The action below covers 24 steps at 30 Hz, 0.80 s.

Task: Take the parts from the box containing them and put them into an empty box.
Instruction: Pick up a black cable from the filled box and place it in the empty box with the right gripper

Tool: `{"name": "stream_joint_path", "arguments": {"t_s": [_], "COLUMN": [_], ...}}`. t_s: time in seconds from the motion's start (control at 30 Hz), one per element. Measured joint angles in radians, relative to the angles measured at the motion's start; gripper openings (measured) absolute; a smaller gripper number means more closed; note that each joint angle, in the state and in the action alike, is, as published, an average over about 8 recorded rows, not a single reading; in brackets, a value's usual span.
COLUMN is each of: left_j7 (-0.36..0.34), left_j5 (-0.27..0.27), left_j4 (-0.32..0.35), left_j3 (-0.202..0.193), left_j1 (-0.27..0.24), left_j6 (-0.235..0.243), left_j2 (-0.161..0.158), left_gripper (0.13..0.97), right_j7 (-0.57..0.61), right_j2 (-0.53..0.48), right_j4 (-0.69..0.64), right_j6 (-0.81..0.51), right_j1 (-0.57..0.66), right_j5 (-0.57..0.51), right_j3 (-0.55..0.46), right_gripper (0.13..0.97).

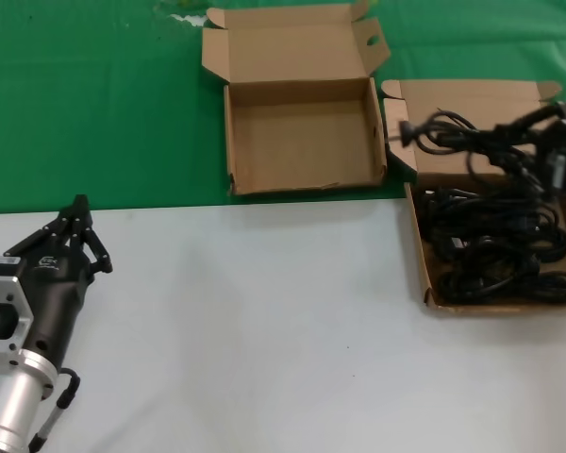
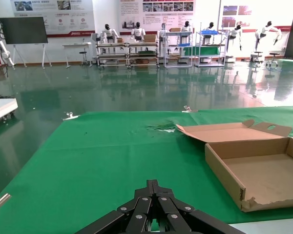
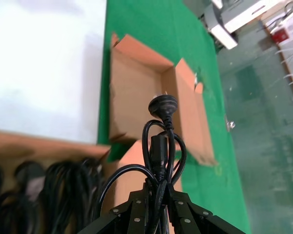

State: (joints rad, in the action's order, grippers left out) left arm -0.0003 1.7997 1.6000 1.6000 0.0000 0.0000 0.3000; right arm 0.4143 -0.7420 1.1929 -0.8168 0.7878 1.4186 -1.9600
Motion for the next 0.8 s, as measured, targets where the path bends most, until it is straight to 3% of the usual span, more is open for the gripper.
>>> {"name": "stream_joint_path", "arguments": {"t_s": [0.4,0.8], "left_j7": [0.0,0.0], "left_j5": [0.0,0.0], "left_j4": [0.0,0.0], "left_j3": [0.0,0.0], "left_j1": [0.0,0.0], "left_j6": [0.0,0.0], "left_j2": [0.0,0.0], "left_gripper": [0.139,0.139], "right_j7": [0.074,0.215], "right_j2": [0.18,0.376], "right_j4": [-0.097,-0.299], "right_j6": [0.068,0.121], "right_j1": [0.084,0.184], "right_j5": [-0.014,0.005], "right_j3": [-0.051,-0.09], "right_gripper": [0.197,0.197]}}
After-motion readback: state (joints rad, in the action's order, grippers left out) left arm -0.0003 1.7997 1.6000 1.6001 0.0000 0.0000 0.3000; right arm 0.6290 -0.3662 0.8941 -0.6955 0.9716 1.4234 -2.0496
